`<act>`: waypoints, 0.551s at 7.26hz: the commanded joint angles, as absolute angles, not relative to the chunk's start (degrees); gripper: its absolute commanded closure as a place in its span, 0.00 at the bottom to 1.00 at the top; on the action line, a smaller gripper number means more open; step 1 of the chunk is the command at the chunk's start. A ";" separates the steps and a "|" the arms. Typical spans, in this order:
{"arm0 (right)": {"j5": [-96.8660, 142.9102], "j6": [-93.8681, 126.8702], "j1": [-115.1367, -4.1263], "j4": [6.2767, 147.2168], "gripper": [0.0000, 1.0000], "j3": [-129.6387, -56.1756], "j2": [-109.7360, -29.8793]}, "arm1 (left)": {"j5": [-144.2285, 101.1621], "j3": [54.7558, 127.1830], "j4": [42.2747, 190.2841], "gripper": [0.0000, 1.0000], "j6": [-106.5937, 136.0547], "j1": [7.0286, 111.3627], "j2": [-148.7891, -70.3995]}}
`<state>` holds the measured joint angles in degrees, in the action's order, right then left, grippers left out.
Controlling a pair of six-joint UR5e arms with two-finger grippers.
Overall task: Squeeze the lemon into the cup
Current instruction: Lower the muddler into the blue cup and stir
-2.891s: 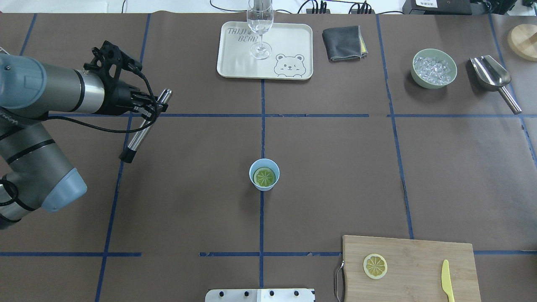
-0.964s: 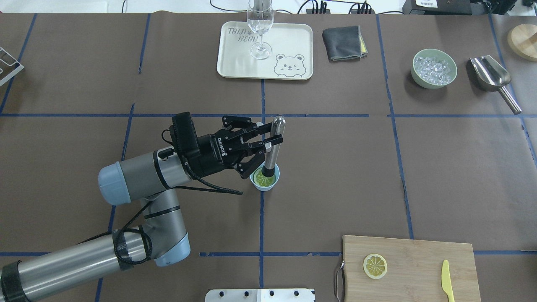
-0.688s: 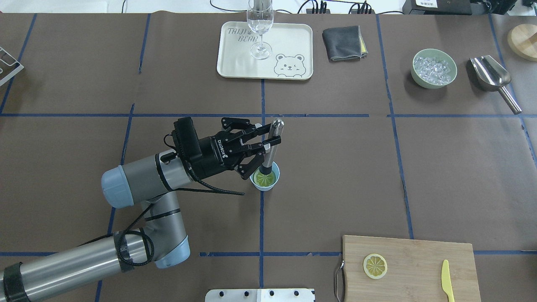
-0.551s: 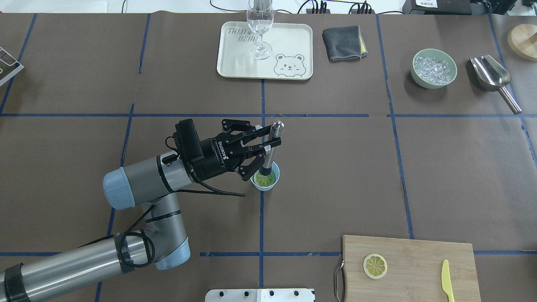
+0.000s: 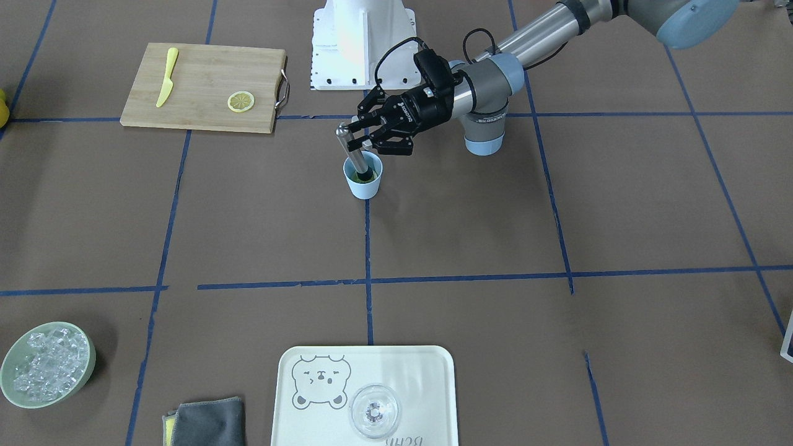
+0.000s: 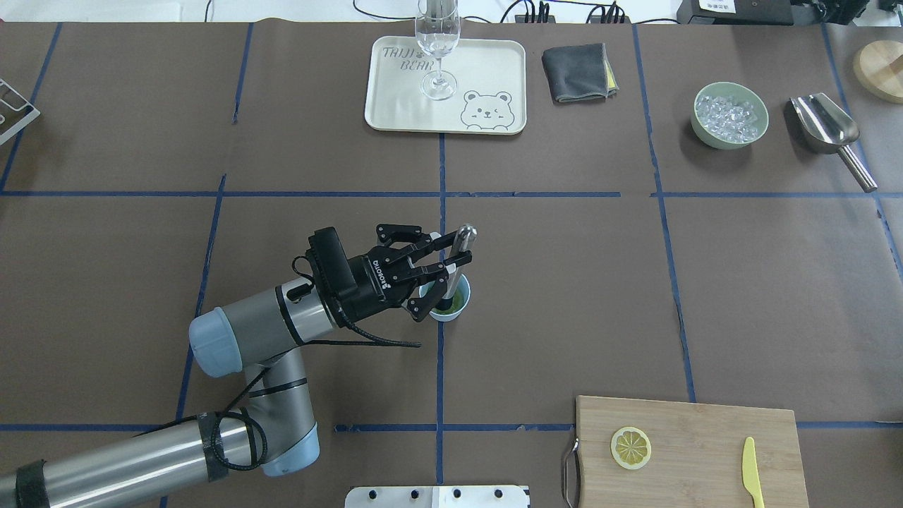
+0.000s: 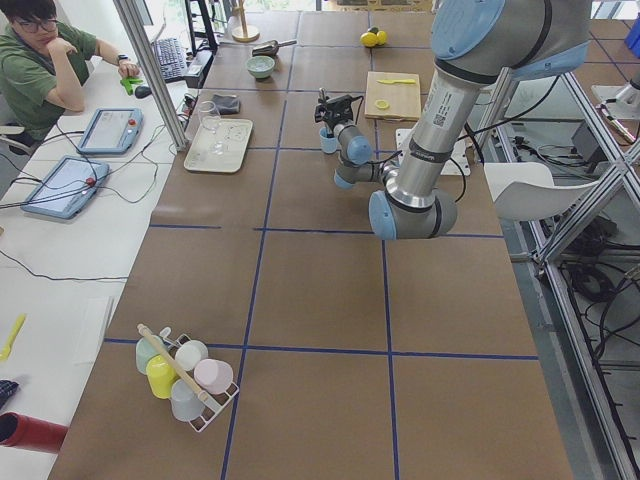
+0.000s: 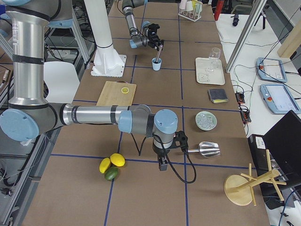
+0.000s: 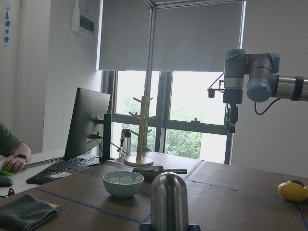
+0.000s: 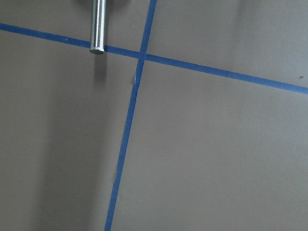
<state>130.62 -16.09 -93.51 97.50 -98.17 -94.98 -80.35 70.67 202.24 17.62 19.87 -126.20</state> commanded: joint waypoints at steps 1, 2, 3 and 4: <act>130.61 -16.08 -93.52 97.47 0.00 -97.91 -94.66 | -79.89 70.31 202.24 1.00 17.40 19.60 -126.12; 130.61 -16.08 -93.52 97.56 0.00 -97.82 -94.66 | -79.98 70.49 202.32 1.00 17.40 19.60 -126.21; 130.61 -16.08 -93.52 97.47 0.00 -97.82 -94.57 | -79.98 71.01 202.85 1.00 17.49 19.77 -126.21; 130.69 -16.08 -93.52 97.47 0.00 -97.82 -94.57 | -80.07 71.97 203.20 1.00 17.66 20.82 -126.21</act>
